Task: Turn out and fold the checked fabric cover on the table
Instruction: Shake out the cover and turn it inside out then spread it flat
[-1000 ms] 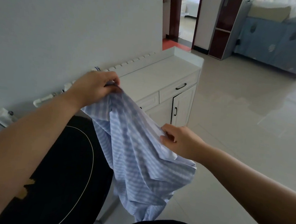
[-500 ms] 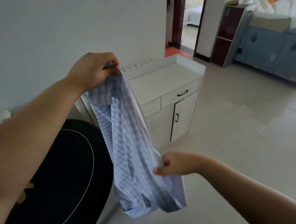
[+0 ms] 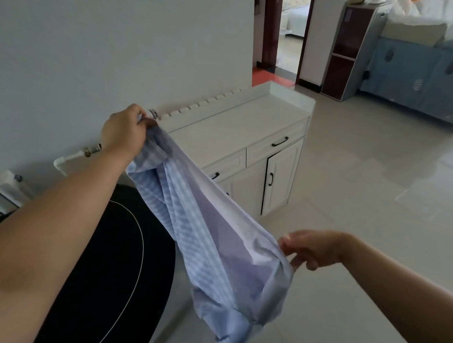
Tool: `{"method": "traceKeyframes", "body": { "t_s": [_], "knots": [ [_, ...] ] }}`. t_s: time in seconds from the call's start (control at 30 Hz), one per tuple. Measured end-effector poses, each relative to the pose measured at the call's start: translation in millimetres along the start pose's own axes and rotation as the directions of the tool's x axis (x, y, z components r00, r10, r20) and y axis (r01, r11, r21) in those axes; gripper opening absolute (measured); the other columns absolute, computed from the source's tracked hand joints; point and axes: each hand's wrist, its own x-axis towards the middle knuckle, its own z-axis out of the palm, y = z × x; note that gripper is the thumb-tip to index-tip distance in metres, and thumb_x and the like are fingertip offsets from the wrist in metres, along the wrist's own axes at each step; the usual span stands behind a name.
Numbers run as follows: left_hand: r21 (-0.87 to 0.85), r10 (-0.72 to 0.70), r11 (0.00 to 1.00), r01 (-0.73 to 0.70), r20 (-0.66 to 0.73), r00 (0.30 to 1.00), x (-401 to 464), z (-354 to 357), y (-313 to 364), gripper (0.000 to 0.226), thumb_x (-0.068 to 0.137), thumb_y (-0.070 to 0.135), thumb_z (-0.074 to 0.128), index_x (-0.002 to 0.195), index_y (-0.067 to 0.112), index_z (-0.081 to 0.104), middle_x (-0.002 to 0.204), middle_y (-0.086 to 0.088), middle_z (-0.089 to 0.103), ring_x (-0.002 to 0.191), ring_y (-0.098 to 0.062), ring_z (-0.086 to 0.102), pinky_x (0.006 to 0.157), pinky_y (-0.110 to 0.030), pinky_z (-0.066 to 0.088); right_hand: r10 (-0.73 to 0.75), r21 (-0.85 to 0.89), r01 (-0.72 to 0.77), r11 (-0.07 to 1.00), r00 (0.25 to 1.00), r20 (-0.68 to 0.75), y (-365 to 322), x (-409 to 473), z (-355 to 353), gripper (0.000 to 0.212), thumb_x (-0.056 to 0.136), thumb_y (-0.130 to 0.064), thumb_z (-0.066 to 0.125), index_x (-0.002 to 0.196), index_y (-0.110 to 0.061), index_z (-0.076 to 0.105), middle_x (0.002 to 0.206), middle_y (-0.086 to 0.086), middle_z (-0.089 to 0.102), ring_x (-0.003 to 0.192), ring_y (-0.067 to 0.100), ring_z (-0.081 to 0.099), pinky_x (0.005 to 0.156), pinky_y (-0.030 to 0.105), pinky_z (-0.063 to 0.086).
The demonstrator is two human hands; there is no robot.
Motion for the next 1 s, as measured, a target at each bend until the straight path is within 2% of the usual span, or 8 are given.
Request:
{"method": "traceKeyframes", "body": {
  "t_s": [0.1,0.37,0.43,0.53,0.6,0.8,0.9,1.0],
  "knots": [
    [-0.034,-0.081,0.996,0.082,0.018,0.997,-1,19,-3,0.021,0.092,0.028,0.055,0.097,0.008,0.061,0.097,-0.019,0.067,0.088,-0.038,0.06,0.067,-0.035,0.041,0.165,-0.365,-0.112,0.924,0.979,0.117,6,4,13,0.009,0.088,-0.015,0.06,0.097,-0.017,0.059,0.086,-0.001,0.06,0.061,0.006,0.057,0.045,0.017,0.038],
    [-0.069,-0.168,0.983,0.173,0.074,0.983,-5,50,-12,0.026,0.091,0.031,0.056,0.094,0.005,0.06,0.096,-0.016,0.066,0.088,-0.033,0.058,0.069,-0.031,0.035,0.044,-0.611,-0.274,0.743,0.93,-0.364,27,23,6,0.013,0.081,-0.026,0.067,0.076,-0.019,0.058,0.072,-0.004,0.057,0.066,0.015,0.058,0.059,0.024,0.046],
    [-0.045,-0.156,0.986,0.162,0.103,0.982,-8,54,-25,0.023,0.093,0.026,0.055,0.093,0.004,0.058,0.097,-0.02,0.065,0.088,-0.035,0.057,0.068,-0.032,0.034,-0.107,-0.509,-0.378,0.773,0.714,-0.692,29,10,-20,0.019,0.084,-0.037,0.062,0.075,-0.021,0.054,0.072,-0.003,0.055,0.074,0.024,0.061,0.061,0.027,0.046],
    [0.027,-0.131,0.991,0.128,0.15,0.98,-16,57,-38,0.016,0.095,0.015,0.051,0.1,0.001,0.058,0.102,-0.025,0.064,0.095,-0.041,0.058,0.069,-0.036,0.036,-0.195,-0.266,-0.394,0.88,0.21,-0.958,30,-6,-42,0.016,0.09,-0.038,0.049,0.093,-0.023,0.055,0.083,0.006,0.057,0.081,0.03,0.059,0.069,0.03,0.039],
    [0.019,-0.124,0.992,0.123,0.155,0.98,-19,60,-42,0.015,0.094,0.014,0.052,0.098,0.001,0.059,0.1,-0.026,0.065,0.094,-0.042,0.059,0.07,-0.035,0.036,-0.129,-0.151,-0.342,0.927,0.087,-0.988,29,-9,-41,0.024,0.093,-0.037,0.044,0.101,-0.019,0.057,0.091,0.012,0.06,0.084,0.033,0.058,0.072,0.031,0.037],
    [-0.1,-0.181,0.975,0.2,0.176,0.968,-18,70,-43,0.017,0.09,0.018,0.059,0.09,0.001,0.061,0.094,-0.025,0.065,0.089,-0.04,0.06,0.073,-0.039,0.045,0.246,0.265,0.057,0.963,0.229,-0.942,49,9,-38,0.039,0.095,-0.029,0.04,0.117,-0.004,0.061,0.123,0.023,0.061,0.108,0.041,0.058,0.087,0.044,0.05],
    [-0.122,-0.222,0.962,0.246,0.183,0.958,-20,70,-43,0.021,0.092,0.017,0.057,0.095,-0.004,0.061,0.098,-0.027,0.064,0.093,-0.041,0.059,0.078,-0.041,0.046,0.307,0.381,0.205,0.902,0.318,-0.897,41,5,-37,0.035,0.099,-0.019,0.039,0.112,0.006,0.058,0.115,0.021,0.061,0.09,0.038,0.062,0.066,0.035,0.047],
    [-0.092,-0.367,0.916,0.391,0.207,0.907,-23,71,-55,0.03,0.094,0.022,0.056,0.104,-0.005,0.06,0.107,-0.029,0.063,0.1,-0.044,0.059,0.081,-0.043,0.046,0.153,0.187,0.159,0.97,0.201,-0.968,17,-13,-52,0.024,0.095,-0.018,0.049,0.08,0.001,0.051,0.096,0.03,0.061,0.055,0.032,0.057,0.061,0.039,0.052]
  ]
}}
